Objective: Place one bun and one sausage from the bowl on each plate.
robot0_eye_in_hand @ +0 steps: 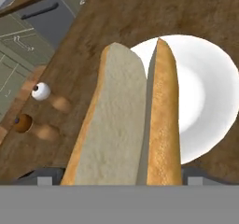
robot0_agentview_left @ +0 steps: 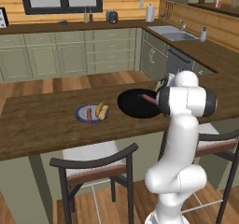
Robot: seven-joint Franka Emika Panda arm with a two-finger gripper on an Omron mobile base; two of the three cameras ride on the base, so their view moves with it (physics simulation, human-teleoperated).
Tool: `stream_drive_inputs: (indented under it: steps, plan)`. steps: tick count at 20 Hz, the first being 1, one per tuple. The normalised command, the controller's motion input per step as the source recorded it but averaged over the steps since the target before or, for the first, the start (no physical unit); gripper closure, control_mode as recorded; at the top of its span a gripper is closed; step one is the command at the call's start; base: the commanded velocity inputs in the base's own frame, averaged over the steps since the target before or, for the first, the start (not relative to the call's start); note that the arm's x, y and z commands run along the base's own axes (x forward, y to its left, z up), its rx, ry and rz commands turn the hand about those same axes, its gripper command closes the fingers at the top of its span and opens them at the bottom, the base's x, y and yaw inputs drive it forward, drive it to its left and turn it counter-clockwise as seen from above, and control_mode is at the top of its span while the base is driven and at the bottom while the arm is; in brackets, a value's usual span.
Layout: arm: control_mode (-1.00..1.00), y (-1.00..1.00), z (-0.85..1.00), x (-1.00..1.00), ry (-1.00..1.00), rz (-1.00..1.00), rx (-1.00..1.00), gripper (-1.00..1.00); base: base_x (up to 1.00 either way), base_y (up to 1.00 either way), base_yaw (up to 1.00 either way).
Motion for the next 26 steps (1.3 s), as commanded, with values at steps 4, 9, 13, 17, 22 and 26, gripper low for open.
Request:
stream_drive_inputs:
  steps: [4,9,13,17,22,26]
  plan:
    - [-1.00,-1.00,-0.64,-0.12,-0.01,0.00,0.18,1.00,0.00,0.00,0.00]
    - [-1.00,-0.93,-0.60,0.02,-0.07,0.00,0.00,1.00,0.00,0.00,0.00]
    - [-1.00,-0.11,-0.23,0.22,-0.06,-0.04,-0.02,-1.00,0.00,0.00,0.00]
    - [-1.00,0.16,0.23,0.29,0.00,-0.03,0.00,-1.00,0.00,0.00,0.00]
    - [-1.00,0.03,0.84,0.21,0.00,0.00,0.00,-1.00,0.00,0.00,0.00]
    - [-1.00,0.00,1.00,0.00,-0.03,0.00,0.01,-1.00,0.00,0.00,0.00]
